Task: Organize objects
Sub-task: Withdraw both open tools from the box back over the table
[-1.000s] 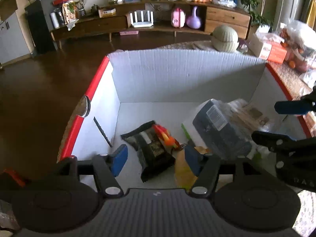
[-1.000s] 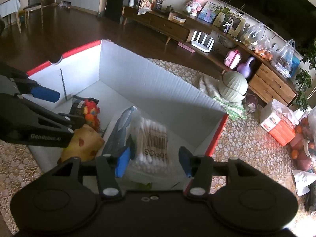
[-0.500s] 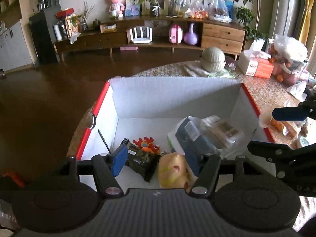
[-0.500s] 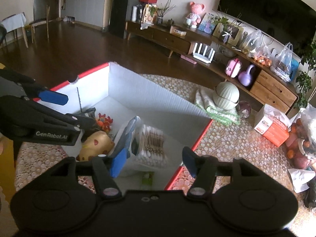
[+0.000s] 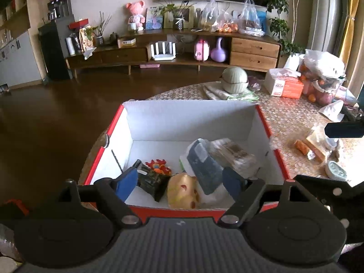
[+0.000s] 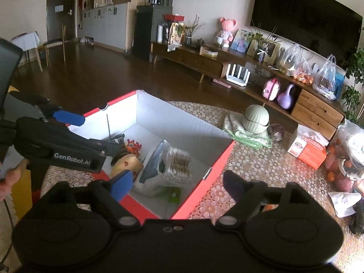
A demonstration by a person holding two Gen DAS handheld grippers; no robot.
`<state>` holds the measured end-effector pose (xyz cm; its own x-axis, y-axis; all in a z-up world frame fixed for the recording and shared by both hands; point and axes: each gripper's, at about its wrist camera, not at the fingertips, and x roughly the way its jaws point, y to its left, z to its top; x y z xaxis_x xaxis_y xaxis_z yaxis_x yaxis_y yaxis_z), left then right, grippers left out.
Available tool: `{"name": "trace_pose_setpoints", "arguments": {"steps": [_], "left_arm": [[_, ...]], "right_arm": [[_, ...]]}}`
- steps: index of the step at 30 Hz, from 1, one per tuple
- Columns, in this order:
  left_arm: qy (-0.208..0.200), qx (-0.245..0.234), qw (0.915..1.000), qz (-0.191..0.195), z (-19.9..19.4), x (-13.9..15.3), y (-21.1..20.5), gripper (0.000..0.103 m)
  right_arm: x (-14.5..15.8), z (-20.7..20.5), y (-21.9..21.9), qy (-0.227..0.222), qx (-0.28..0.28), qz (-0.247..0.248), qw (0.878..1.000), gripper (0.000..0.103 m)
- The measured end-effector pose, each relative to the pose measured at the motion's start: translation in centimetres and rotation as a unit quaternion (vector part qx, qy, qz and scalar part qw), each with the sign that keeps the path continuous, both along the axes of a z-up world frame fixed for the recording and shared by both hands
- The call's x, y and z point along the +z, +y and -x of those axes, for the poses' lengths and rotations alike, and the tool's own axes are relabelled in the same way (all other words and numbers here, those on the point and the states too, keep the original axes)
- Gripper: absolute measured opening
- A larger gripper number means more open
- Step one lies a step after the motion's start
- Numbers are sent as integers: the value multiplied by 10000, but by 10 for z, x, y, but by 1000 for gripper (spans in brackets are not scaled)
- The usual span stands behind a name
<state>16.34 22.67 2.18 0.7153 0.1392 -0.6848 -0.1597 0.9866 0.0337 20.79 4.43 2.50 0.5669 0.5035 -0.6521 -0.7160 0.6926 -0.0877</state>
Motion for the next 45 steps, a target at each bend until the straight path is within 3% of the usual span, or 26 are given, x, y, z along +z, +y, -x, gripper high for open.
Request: {"name": "trace_pose_setpoints", "arguments": {"steps": [8, 17, 22, 40, 45], "left_arm": [[-125, -181, 9998, 36, 18, 9, -33, 82], [-251, -495, 9982, 211, 33, 11, -77, 89], [-273, -712, 9968, 256, 36, 6, -105, 101], [-397, -1227, 9905, 480, 19, -30, -196, 103], [-200, -1397, 9890, 449, 5, -45, -214, 103]], "right_arm": [[10, 20, -38, -22, 26, -279, 9996, 102], [5, 32, -89, 83, -85, -522, 9986, 102], [-4, 33, -122, 62, -247, -531, 9983, 102], [-34, -12, -249, 192, -1420, -485, 9885, 102], [-45, -24, -269, 245, -1610, -465, 9856, 102]]}}
